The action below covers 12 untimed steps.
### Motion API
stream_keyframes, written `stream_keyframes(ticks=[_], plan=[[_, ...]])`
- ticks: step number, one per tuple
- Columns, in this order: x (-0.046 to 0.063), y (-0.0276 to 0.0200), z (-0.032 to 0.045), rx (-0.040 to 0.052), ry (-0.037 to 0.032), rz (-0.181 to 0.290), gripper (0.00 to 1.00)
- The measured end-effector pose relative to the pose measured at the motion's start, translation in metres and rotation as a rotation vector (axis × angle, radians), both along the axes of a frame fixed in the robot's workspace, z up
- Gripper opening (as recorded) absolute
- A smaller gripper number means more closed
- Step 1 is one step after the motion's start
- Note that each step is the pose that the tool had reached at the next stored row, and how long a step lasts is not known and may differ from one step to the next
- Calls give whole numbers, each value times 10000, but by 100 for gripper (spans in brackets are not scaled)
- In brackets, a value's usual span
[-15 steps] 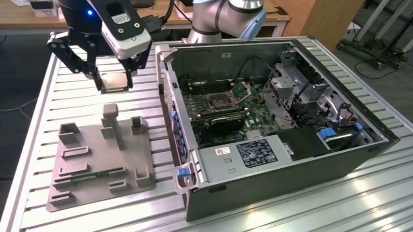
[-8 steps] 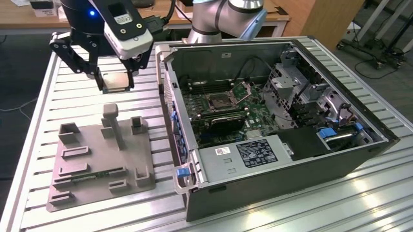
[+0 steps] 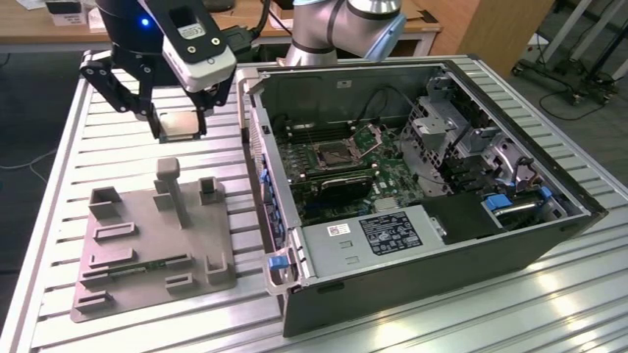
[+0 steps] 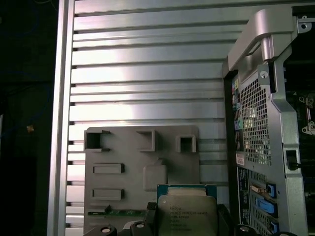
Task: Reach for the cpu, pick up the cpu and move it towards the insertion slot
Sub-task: 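Pick up the cpu and move it towards the insertion slot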
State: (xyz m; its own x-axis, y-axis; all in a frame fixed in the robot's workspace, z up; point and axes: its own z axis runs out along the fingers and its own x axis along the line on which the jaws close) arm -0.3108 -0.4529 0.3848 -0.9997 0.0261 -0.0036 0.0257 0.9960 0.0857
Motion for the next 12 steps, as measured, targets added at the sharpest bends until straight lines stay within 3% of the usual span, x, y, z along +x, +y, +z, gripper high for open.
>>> stream_keyframes(ticks=[12], plan=[[89,1,-25,3,-1,-1,55]])
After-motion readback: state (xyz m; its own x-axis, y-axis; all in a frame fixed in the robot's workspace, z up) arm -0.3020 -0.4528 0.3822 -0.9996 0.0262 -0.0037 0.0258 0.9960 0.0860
